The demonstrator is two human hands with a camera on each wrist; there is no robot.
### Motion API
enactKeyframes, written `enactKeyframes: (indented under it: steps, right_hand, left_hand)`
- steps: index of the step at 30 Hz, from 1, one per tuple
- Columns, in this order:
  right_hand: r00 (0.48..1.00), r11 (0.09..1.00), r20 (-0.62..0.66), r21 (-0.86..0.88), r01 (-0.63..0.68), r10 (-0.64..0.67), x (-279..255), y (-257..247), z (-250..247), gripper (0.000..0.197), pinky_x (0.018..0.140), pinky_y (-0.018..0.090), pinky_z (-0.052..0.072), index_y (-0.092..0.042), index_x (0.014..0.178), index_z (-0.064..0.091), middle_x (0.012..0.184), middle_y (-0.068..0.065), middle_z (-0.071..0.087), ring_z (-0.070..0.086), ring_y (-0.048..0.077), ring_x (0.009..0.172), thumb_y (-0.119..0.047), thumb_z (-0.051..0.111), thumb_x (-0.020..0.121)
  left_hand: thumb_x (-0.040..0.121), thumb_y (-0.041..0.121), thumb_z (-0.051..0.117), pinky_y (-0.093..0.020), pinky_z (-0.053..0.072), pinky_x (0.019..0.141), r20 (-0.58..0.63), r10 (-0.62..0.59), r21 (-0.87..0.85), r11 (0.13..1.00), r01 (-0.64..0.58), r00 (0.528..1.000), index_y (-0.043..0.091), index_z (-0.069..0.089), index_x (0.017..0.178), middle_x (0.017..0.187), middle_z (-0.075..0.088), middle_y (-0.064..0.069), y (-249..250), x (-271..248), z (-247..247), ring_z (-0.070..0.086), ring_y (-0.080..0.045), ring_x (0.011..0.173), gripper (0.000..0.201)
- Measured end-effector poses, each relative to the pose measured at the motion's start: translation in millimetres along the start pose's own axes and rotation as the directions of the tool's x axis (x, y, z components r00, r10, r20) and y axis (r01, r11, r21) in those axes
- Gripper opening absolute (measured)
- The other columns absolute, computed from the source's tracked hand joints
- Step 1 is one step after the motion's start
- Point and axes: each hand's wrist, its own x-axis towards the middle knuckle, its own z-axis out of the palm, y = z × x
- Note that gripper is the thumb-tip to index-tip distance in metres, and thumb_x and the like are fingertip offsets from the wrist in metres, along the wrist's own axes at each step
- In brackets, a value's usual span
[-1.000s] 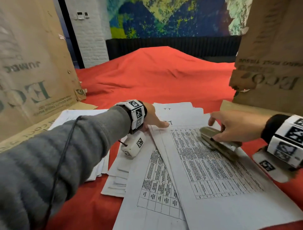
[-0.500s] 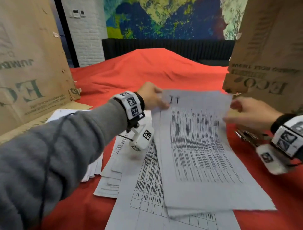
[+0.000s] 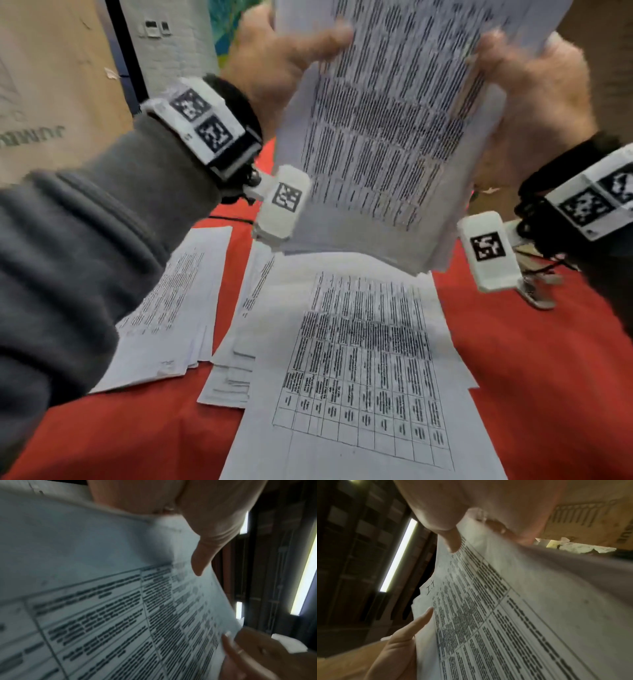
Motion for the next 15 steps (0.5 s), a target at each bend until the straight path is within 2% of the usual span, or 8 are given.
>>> enactKeyframes:
  steps: [2,4,5,6,9,12,13,15]
  right_hand:
    - [0.994,0.996,0.057,-0.009,-0.090,0.090,-9.8,5.9,2.9,0.066,0.103,0.057,0.053,0.008,0.139,0.048,0.130,0.022,0.066,0.065,0.042,0.119,-0.022,0.076,0.087]
    - [0.975,0.981,0.124,-0.080,-0.174,0.183,-23.1,18.6,3.2,0.089,0.103,0.065,0.050,0.009,0.135,0.046,0.135,0.032,0.060,0.065,0.043,0.117,-0.025,0.092,0.066]
    - [0.971,0.976,0.141,-0.126,-0.177,0.194,-28.0,23.4,4.3,0.094,0.100,0.069,0.049,0.008,0.131,0.047,0.134,0.036,0.057,0.065,0.043,0.112,-0.026,0.095,0.058]
    - [0.976,0.977,0.145,-0.157,-0.142,0.165,-28.6,27.4,4.8,0.088,0.098,0.070,0.049,0.008,0.130,0.049,0.132,0.038,0.057,0.064,0.043,0.108,-0.022,0.093,0.059]
    - [0.997,0.981,0.075,-0.194,-0.018,0.034,-21.9,13.8,16.2,0.056,0.098,0.064,0.052,0.008,0.130,0.053,0.128,0.030,0.064,0.065,0.045,0.113,-0.010,0.071,0.080]
    - [0.989,0.994,0.111,-0.058,-0.092,0.098,-2.9,5.5,15.7,0.069,0.101,0.062,0.053,0.005,0.137,0.043,0.137,0.021,0.062,0.064,0.036,0.122,-0.024,0.077,0.084]
    - [0.977,0.986,0.134,-0.044,-0.162,0.167,-1.9,6.6,14.4,0.075,0.096,0.060,0.056,0.002,0.140,0.042,0.138,0.020,0.062,0.066,0.034,0.121,-0.030,0.079,0.083]
    - [0.961,0.962,0.095,-0.107,-0.251,0.261,-7.2,18.2,11.7,0.066,0.074,0.047,0.061,-0.003,0.128,0.047,0.124,0.012,0.069,0.073,0.024,0.099,-0.034,0.081,0.081]
  left_hand:
    - [0.082,0.010,0.087,-0.025,0.060,0.084,-0.051,-0.045,0.015,0.999,0.045,0.998,-0.006,0.069,0.115,0.101,0.079,-0.003,-11.7,-17.8,4.8,0.077,-0.009,0.095,0.040]
    - [0.083,0.000,0.084,-0.013,0.055,0.076,-0.026,-0.077,0.032,0.996,0.078,0.997,0.006,0.071,0.106,0.085,0.078,0.013,-31.3,-39.4,11.7,0.074,0.004,0.082,0.027]
    - [0.083,-0.003,0.082,-0.012,0.054,0.075,-0.008,-0.090,0.038,0.995,0.090,0.996,0.010,0.070,0.103,0.081,0.077,0.017,-39.5,-48.7,14.9,0.073,0.005,0.080,0.026]
    - [0.084,-0.005,0.081,-0.012,0.054,0.075,-0.007,-0.091,0.035,0.995,0.092,0.996,0.012,0.069,0.101,0.078,0.076,0.020,-42.8,-52.7,16.5,0.073,0.006,0.080,0.027]
    - [0.082,0.000,0.085,-0.017,0.057,0.077,-0.066,-0.044,0.002,0.999,0.044,0.997,0.007,0.071,0.108,0.085,0.078,0.015,-32.0,-42.1,14.9,0.075,0.001,0.084,0.030]
    - [0.080,0.007,0.088,-0.020,0.058,0.079,-0.074,-0.037,-0.072,0.997,0.031,0.997,0.005,0.070,0.111,0.085,0.080,0.010,-11.7,-30.6,11.3,0.076,-0.003,0.087,0.036]
    - [0.079,0.008,0.088,-0.019,0.058,0.079,-0.048,-0.052,-0.090,0.995,0.047,0.998,0.005,0.070,0.108,0.084,0.080,0.011,-13.1,-30.6,10.1,0.076,-0.003,0.087,0.034]
    - [0.076,0.009,0.089,-0.022,0.058,0.081,-0.007,-0.100,-0.091,0.991,0.099,0.995,0.006,0.074,0.106,0.092,0.081,0.004,-27.5,-35.4,8.9,0.077,-0.012,0.094,0.034]
